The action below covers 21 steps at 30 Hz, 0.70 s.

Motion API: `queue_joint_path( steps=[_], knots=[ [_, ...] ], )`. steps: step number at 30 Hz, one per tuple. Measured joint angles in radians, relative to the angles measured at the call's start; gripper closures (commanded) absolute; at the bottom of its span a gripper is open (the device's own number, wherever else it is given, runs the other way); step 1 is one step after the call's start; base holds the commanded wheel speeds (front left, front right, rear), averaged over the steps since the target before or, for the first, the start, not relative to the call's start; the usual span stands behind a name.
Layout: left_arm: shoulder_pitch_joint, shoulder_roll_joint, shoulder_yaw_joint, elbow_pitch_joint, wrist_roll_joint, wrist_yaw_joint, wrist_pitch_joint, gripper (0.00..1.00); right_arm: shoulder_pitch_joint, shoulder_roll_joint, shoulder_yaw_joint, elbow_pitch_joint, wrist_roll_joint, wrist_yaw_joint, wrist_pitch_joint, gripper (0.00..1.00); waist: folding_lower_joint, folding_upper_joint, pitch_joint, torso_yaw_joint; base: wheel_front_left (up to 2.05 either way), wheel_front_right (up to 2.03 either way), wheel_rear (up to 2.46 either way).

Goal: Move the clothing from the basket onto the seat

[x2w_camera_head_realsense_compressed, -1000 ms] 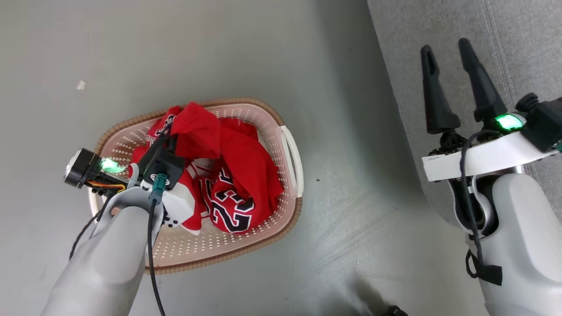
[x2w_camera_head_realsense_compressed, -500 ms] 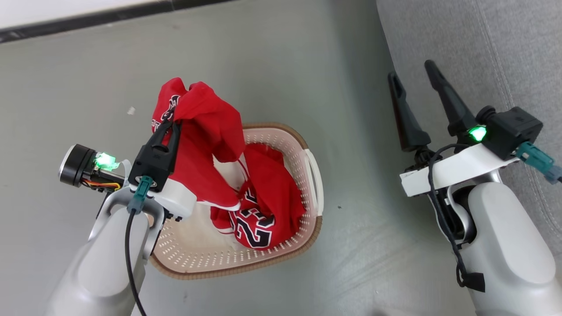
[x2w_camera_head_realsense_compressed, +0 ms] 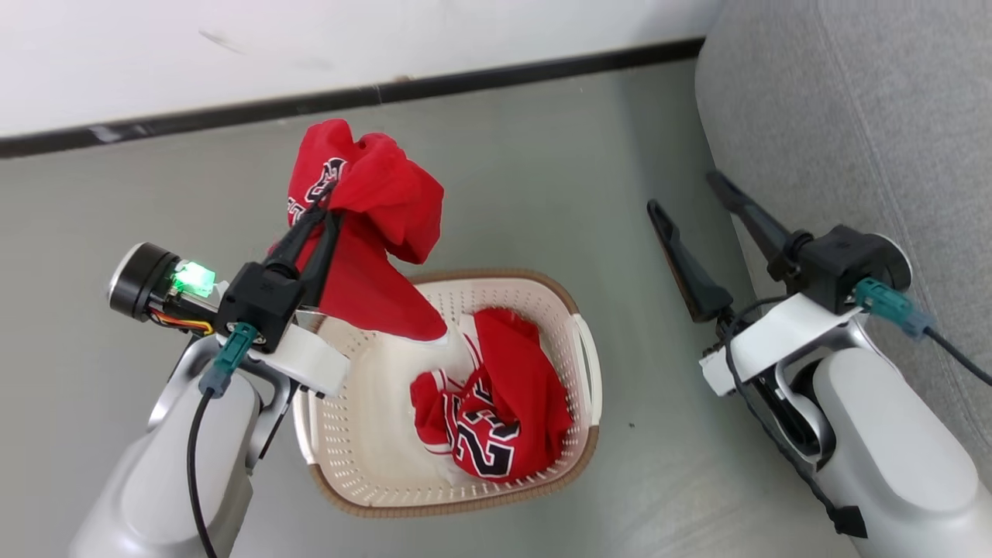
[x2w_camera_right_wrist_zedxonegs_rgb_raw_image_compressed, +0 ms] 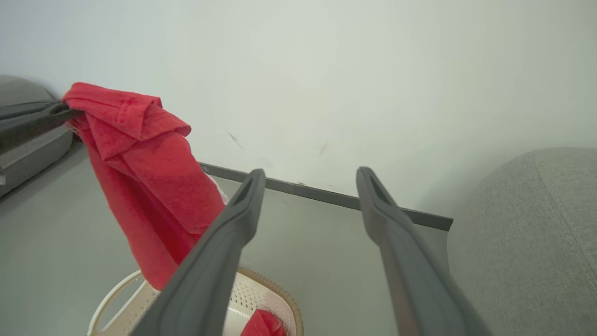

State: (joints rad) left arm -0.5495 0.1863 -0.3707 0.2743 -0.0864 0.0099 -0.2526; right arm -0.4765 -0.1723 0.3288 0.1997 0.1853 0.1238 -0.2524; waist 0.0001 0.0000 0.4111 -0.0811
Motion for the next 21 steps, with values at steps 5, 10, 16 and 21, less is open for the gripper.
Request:
queue_joint_path(
  steps=[5, 10, 16, 21],
  knots=[
    [0.011, -0.001, -0.008, -0.02, -0.01, -0.024, 0.0, 1.0, 0.001, -0.029, 0.049, 0.023, 0.001, 0.0, 0.0, 0.0, 0.0, 0.0, -0.045, 0.016, 0.0, 0.0, 0.0],
    [0.016, -0.001, -0.023, -0.037, -0.012, -0.05, 0.0, 1.0, 0.002, -0.054, 0.145, 0.053, 0.015, 0.0, 0.0, 0.0, 0.0, 0.0, -0.1, 0.034, 0.0, 0.0, 0.0],
    [0.026, -0.011, -0.059, -0.049, -0.029, -0.083, 0.0, 1.0, 0.002, -0.082, 0.267, 0.077, 0.035, 0.0, 0.0, 0.0, -0.0001, 0.0, -0.168, 0.052, 0.0, 0.0, 0.0],
    [0.025, -0.023, -0.092, -0.064, -0.03, -0.096, 0.0, 1.0, 0.002, -0.094, 0.362, 0.087, 0.058, 0.001, 0.006, 0.0, -0.0001, 0.0, -0.221, 0.064, 0.0, 0.0, 0.0]
  ],
)
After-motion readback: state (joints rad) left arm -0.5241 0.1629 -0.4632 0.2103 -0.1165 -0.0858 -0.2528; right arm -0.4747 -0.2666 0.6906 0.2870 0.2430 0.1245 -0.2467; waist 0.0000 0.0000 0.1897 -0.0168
